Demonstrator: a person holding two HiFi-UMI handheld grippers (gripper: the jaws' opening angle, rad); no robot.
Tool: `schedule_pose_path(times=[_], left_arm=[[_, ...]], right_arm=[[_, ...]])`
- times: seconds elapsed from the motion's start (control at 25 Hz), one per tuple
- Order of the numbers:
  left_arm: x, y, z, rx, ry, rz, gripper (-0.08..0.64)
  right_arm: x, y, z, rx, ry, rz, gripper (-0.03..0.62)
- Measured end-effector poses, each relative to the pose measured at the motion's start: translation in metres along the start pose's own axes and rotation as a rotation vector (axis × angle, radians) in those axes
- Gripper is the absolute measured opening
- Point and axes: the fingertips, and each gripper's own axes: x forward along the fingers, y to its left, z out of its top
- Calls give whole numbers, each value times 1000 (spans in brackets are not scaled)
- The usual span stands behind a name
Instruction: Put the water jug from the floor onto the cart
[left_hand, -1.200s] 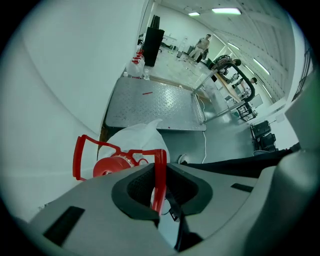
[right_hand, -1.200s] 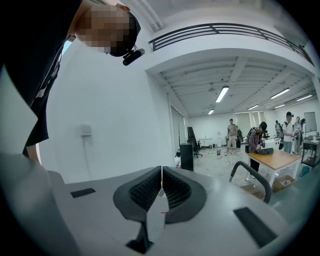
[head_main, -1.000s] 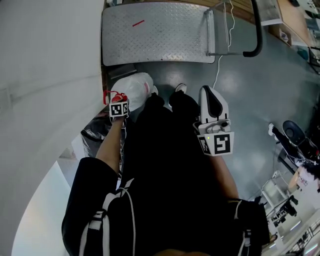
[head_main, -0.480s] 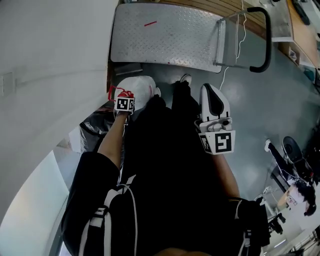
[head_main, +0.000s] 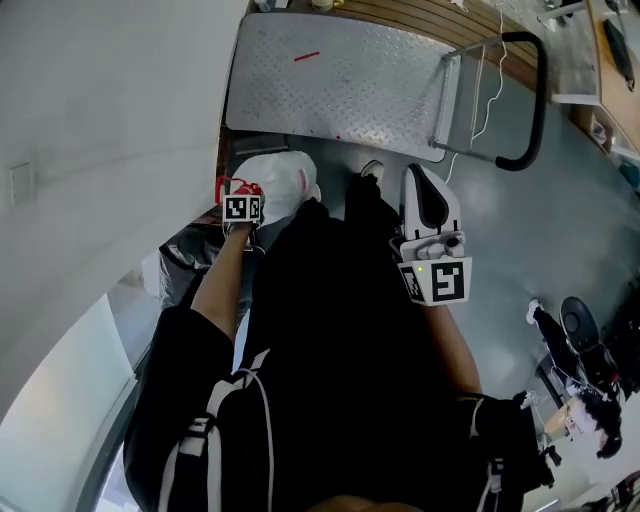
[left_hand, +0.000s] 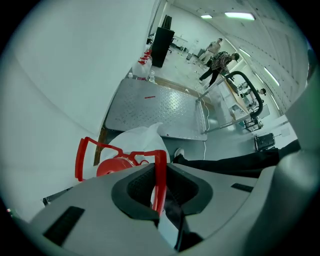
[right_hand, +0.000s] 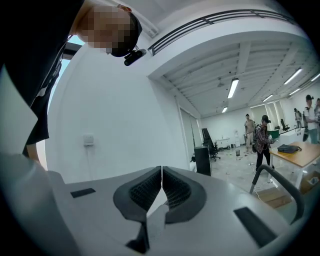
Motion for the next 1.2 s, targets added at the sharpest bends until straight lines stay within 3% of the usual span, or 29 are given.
schedule_pose_path(times=[0.48, 0.88, 1.2], left_arm=[[-15, -49, 64, -45, -71, 83, 71], [-21, -82, 131, 58, -111, 113, 72], [-17, -119, 183, 72, -172, 49, 72]], right_arm=[[31, -72, 15, 41, -49, 99, 20], [25, -113, 12, 66, -43, 109, 20], [18, -126, -7, 109, 4, 65, 20]])
